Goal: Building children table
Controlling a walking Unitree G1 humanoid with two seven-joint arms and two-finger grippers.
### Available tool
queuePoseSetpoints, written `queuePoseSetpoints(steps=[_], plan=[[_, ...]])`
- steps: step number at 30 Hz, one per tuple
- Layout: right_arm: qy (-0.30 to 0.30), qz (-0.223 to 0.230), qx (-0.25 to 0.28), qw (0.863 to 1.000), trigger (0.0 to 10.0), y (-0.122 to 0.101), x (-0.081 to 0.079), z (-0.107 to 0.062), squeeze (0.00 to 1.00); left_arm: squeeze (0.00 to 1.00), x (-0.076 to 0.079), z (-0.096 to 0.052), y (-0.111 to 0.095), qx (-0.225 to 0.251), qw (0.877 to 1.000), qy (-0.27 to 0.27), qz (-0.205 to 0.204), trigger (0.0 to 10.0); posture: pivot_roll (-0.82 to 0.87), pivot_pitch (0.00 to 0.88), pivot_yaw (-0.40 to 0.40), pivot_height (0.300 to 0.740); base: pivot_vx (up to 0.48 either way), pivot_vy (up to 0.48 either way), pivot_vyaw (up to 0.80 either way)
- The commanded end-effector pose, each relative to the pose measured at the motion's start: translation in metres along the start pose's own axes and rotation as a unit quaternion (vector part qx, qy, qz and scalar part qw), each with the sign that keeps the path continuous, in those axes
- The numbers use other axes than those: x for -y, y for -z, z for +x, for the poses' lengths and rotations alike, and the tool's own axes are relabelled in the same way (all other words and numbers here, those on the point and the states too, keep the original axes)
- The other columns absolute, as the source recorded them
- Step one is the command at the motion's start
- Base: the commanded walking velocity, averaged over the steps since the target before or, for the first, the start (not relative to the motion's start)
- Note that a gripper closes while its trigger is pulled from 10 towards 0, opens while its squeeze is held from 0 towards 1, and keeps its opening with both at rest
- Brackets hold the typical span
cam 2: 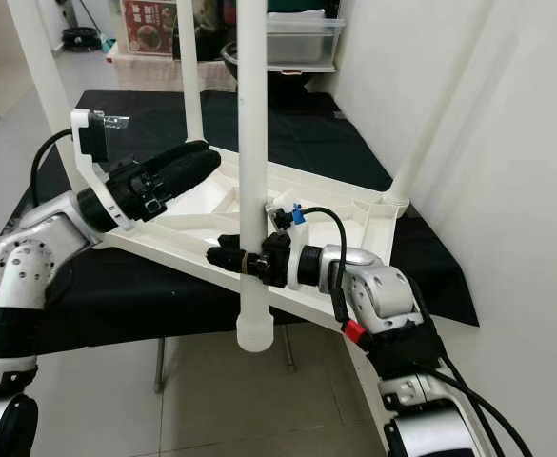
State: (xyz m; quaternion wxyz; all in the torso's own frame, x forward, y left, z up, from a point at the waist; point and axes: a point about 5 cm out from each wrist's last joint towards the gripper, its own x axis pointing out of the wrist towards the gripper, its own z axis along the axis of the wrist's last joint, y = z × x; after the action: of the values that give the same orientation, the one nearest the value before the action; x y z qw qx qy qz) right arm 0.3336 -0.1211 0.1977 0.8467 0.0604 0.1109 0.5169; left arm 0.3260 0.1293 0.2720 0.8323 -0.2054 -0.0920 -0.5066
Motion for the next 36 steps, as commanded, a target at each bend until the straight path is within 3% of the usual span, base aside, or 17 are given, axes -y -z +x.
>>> queuePoseSetpoints(steps=[1, 2, 6, 11, 12, 14, 15, 16, 18, 20, 22, 24, 26, 27, 29, 31, 36], plan=[[0.038, -0.013, 0.014, 0.999, 0.0, -0.009, 0.011, -0.004, 0.00, 0.00, 0.003, -0.006, -0.002, 0.010, 1.000, -0.011, 0.002, 10.0, 0.04, 0.000, -0.071, 0.740, 0.000, 0.000, 0.00], [0.084, -0.010, 0.042, 0.996, 0.0, -0.020, 0.022, -0.009, 0.00, 0.00, 0.003, -0.015, -0.004, 0.024, 0.999, -0.035, 0.011, 10.0, 0.04, 0.000, -0.073, 0.740, 0.000, 0.000, 0.00], [0.166, 0.000, 0.106, 0.980, 0.0, -0.040, 0.037, -0.016, 0.00, 0.00, 0.004, -0.031, 0.004, 0.026, 0.996, -0.089, 0.020, 10.0, 0.05, 0.000, -0.080, 0.740, 0.000, 0.000, 0.00], [0.193, 0.005, 0.136, 0.972, 0.0, -0.046, 0.038, -0.017, 0.00, 0.00, 0.007, -0.037, 0.016, 0.003, 0.994, -0.104, 0.032, 10.0, 0.05, 0.000, -0.083, 0.740, 0.000, 0.000, 0.00], [0.217, 0.010, 0.161, 0.963, 0.0, -0.051, 0.039, -0.018, 0.00, 0.00, 0.010, -0.041, 0.030, -0.025, 0.991, -0.120, 0.047, 10.0, 0.05, 0.000, -0.083, 0.740, 0.000, 0.000, 0.00], [0.217, 0.010, 0.161, 0.963, 0.0, -0.051, 0.039, -0.018, 0.00, 0.00, 0.010, -0.041, 0.030, -0.025, 0.991, -0.120, 0.047, 10.0, 0.05, 0.000, -0.083, 0.740, 0.000, 0.000, 0.00], [0.238, 0.011, 0.185, 0.953, 0.0, -0.053, 0.036, -0.016, 0.00, 0.00, 0.014, -0.042, 0.047, -0.051, 0.987, -0.136, 0.075, 10.0, 0.06, 0.000, -0.084, 0.740, 0.000, 0.000, 0.00], [0.238, 0.011, 0.185, 0.953, 0.0, -0.053, 0.036, -0.016, 0.00, 0.00, 0.014, -0.042, 0.047, -0.051, 0.987, -0.136, 0.075, 10.0, 0.06, 0.000, -0.084, 0.740, 0.000, 0.000, 0.00], [0.249, 0.013, 0.204, 0.947, 0.0, -0.053, 0.032, -0.014, 0.00, 0.00, 0.017, -0.041, 0.059, -0.068, 0.980, -0.158, 0.101, 10.0, 0.06, 0.000, -0.084, 0.740, 0.000, 0.000, 0.00], [0.261, 0.006, 0.257, 0.931, 0.0, -0.059, 0.019, -0.011, 0.00, 0.00, 0.018, -0.042, 0.077, -0.100, 0.958, -0.199, 0.179, 10.0, 0.06, 0.000, -0.086, 0.740, 0.000, 0.000, 0.00], [0.261, 0.006, 0.257, 0.931, 0.0, -0.059, 0.019, -0.011, 0.00, 0.00, 0.018, -0.042, 0.077, -0.100, 0.958, -0.199, 0.179, 10.0, 0.06, 0.000, -0.086, 0.740, 0.000, 0.000, 0.00], [0.258, 0.007, 0.304, 0.917, 0.0, -0.071, 0.007, -0.009, 0.00, 0.00, 0.014, -0.044, 0.086, -0.127, 0.934, -0.231, 0.244, 10.0, 0.05, 0.000, -0.081, 0.740, 0.000, 0.000, 0.00], [0.258, 0.007, 0.304, 0.917, 0.0, -0.071, 0.007, -0.009, 0.00, 0.00, 0.014, -0.044, 0.086, -0.127, 0.934, -0.231, 0.244, 10.0, 0.05, 0.000, -0.081, 0.740, 0.000, 0.000, 0.00], [0.247, 0.007, 0.315, 0.916, 0.0, -0.075, 0.000, -0.005, 0.00, 0.00, 0.011, -0.045, 0.090, -0.146, 0.916, -0.238, 0.288, 10.0, 0.05, 0.000, -0.082, 0.740, 0.000, 0.000, 0.00], [0.247, 0.007, 0.315, 0.916, 0.0, -0.075, 0.000, -0.005, 0.00, 0.00, 0.011, -0.045, 0.090, -0.146, 0.916, -0.238, 0.288, 10.0, 0.05, 0.000, -0.082, 0.740, 0.000, 0.000, 0.00], [0.234, 0.008, 0.317, 0.919, 0.0, -0.073, -0.010, 0.002, 0.00, 0.00, 0.006, -0.045, 0.095, -0.169, 0.890, -0.250, 0.341, 10.0, 0.05, 0.000, -0.084, 0.740, 0.000, 0.000, 0.00], [0.227, 0.015, 0.315, 0.922, 0.0, -0.070, -0.013, 0.006, 0.00, 0.00, 0.006, -0.044, 0.096, -0.173, 0.885, -0.247, 0.355, 10.0, 0.05, 0.000, -0.083, 0.740, 0.000, 0.000, 0.00]])
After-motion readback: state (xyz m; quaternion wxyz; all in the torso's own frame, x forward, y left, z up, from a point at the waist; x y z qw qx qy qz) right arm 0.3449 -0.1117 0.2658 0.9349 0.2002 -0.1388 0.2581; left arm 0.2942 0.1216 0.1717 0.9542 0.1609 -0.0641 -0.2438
